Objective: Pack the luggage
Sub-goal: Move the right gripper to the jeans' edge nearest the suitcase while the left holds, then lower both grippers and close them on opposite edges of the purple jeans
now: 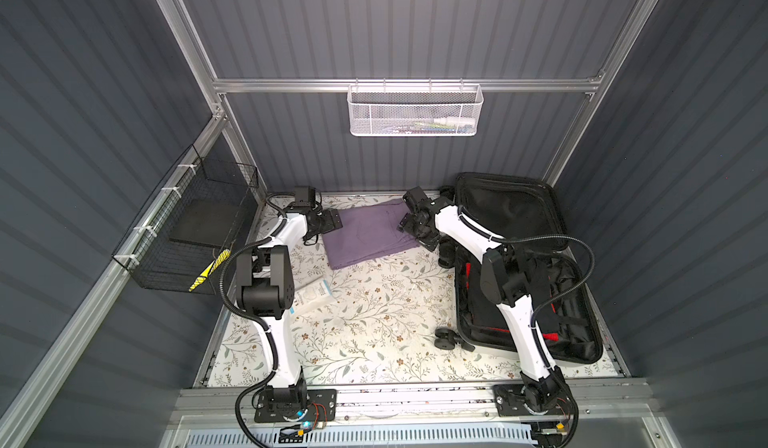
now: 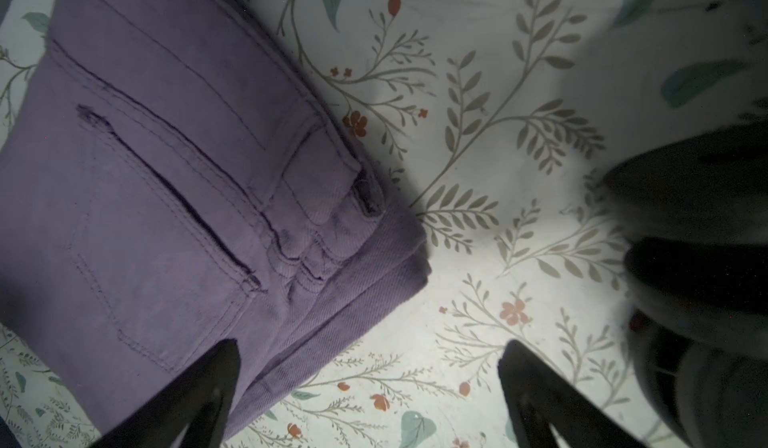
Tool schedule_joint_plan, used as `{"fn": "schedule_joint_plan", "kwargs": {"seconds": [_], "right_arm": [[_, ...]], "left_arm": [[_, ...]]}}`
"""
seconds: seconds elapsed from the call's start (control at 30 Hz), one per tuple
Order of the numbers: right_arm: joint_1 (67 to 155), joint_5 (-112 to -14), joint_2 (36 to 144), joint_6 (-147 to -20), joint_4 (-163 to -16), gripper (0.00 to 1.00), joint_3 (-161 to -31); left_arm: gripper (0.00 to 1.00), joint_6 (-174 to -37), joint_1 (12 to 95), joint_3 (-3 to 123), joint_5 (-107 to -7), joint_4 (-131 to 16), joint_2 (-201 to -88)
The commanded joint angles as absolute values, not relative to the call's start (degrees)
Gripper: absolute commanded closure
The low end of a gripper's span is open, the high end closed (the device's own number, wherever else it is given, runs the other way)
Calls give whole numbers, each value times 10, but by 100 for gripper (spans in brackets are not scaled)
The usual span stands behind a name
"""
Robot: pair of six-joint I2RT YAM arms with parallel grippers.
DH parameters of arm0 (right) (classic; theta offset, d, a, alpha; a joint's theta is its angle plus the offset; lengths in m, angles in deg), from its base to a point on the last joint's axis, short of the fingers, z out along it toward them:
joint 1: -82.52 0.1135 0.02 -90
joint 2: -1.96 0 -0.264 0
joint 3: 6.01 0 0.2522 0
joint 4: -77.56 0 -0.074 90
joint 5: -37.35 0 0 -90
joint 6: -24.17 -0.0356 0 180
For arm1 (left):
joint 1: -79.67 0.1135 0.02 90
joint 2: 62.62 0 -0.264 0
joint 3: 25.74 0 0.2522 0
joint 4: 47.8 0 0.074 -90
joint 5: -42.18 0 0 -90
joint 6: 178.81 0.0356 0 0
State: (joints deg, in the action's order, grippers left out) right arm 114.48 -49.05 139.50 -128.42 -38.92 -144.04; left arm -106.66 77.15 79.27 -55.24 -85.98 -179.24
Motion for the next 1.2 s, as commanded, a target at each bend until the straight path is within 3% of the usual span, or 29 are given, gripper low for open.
{"fn": "schedule_joint_plan", "kwargs": {"seconds": [0.0,0.77,1.17], "right_arm": [[1145,-491,1409,-1308,-371,1,-1458],[1144,-491,1459,-1308,-372,2,-1513],[1145,-549,1490,-1266,-312,14,-1568]], "left_arm": [[0,-1072,775,797,-569,-864,-1785],[0,-1082,782,781,-590,-846,-1791],[0,-1079,784,782,-588,-849,-1788]]}}
